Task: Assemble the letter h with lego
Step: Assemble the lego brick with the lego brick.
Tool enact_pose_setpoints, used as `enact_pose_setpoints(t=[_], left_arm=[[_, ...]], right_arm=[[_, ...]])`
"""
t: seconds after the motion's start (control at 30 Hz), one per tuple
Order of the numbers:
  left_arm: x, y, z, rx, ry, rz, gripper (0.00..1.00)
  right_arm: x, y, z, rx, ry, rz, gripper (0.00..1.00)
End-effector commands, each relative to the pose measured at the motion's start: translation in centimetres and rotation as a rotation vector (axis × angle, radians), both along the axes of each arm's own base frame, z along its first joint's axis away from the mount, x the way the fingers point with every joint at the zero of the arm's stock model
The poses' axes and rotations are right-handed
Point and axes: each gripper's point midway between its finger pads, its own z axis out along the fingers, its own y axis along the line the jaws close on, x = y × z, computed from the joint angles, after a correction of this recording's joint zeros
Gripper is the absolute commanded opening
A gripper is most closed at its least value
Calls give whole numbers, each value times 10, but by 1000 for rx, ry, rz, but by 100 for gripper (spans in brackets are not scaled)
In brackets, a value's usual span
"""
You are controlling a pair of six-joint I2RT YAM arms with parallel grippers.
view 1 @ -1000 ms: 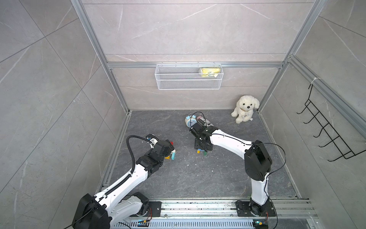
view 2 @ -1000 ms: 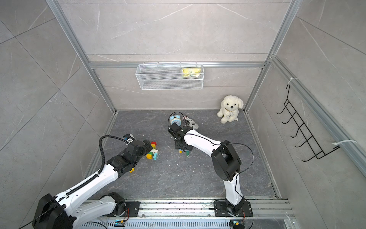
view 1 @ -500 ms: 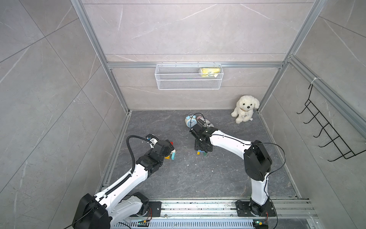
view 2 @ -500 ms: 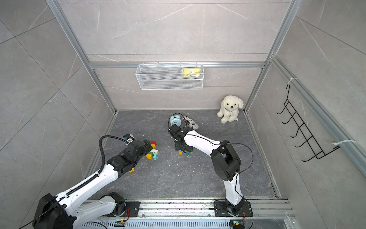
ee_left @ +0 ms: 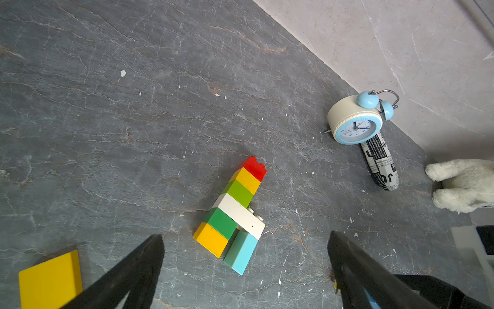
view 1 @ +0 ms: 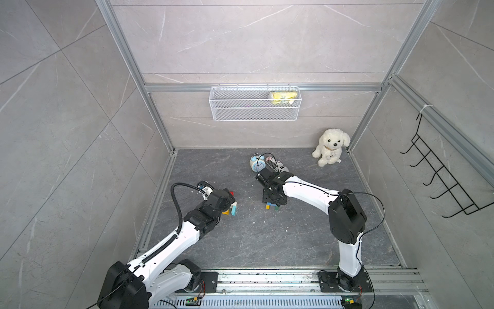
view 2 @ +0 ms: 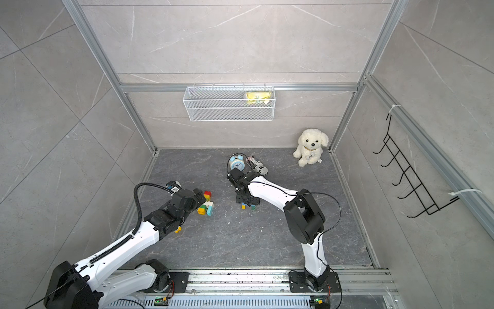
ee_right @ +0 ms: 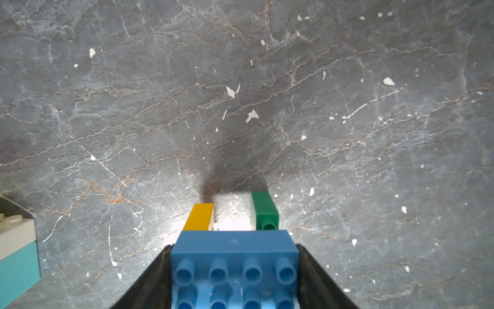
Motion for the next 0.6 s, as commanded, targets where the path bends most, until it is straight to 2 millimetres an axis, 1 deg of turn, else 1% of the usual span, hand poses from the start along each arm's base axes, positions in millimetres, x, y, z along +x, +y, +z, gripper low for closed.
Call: enact_pose_setpoints(t=[0.0, 0.47, 0.57], left_arm=[[4, 1, 3, -16, -14, 17, 99], [4, 0, 3, -15, -13, 14, 99], [4, 0, 3, -17, -12, 15, 99]], right_arm=[[1, 0, -11, -11, 19, -6, 34], [4, 2, -17, -23, 28, -1, 34], [2, 1, -21, -30, 37, 3, 34]])
